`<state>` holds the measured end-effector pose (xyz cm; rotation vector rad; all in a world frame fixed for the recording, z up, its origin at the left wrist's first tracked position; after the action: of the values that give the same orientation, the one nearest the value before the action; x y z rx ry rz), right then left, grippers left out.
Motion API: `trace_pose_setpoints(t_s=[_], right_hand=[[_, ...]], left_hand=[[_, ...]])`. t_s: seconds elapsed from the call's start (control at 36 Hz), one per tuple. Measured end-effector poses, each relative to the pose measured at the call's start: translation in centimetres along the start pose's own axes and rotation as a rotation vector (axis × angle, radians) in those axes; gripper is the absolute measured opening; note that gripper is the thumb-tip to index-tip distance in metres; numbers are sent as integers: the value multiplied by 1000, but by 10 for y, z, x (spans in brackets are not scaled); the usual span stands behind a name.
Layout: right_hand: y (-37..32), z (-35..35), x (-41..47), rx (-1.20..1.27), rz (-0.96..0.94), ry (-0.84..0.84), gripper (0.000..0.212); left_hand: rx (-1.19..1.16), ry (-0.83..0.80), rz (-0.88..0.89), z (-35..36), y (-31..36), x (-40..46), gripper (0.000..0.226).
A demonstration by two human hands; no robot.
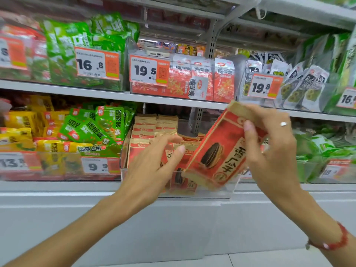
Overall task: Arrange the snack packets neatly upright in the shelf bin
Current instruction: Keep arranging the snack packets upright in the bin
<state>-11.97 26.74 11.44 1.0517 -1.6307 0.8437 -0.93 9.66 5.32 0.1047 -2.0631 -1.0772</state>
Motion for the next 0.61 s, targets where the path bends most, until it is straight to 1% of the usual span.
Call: trace_pose_setpoints(t_s=[0.03, 0.08, 0.14, 0.22, 0.28, 0.36, 0.39, 0.44, 0.5, 0.56, 0.61], right_hand=[[-9, 6, -4, 56, 12, -96, 28], [-24, 23, -13, 133, 36, -289, 28], [-36, 41, -23, 177, 63, -420, 29], [-46, 60, -34, 282, 131, -529, 26], [-46, 68, -37, 379, 230, -569, 22], [-41, 78, -44, 527, 413, -600, 29], [-39, 83, -48, 568, 485, -644, 33], [-38, 90, -57, 661, 652, -780, 38], [-40, 94, -66, 769, 806, -880, 33], [-42, 94, -68, 798, 819, -871, 22], [-43, 92, -65, 758, 760, -759, 12]], left_hand=[[-132, -8, -42, 0, 2, -5, 41], [-289, -14, -89, 2, 2, -15, 43], [-329, 22, -120, 1, -6, -22, 34], [-286, 59, -168, -7, -23, -28, 26], [-281, 85, -187, -14, -31, -33, 23], [-273, 176, -191, -21, -37, -37, 12], [-288, 206, -203, -21, -39, -37, 8], [-332, 248, -225, -21, -42, -37, 8], [-357, 275, -239, -21, -42, -37, 6], [-340, 313, -249, -22, -43, -39, 9], [-287, 364, -280, -22, -46, -44, 22]])
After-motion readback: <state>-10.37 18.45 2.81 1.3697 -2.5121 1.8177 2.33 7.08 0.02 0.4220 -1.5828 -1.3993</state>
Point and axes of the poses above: each hand's wrist, its own x-axis towards the middle knuckle, its own z-axis out of the palm, y = z × x, the point moved 4 cm from there along x, towards the middle knuckle, and after that the axes turned 15 degrees about -x, right-handed, at the moved point
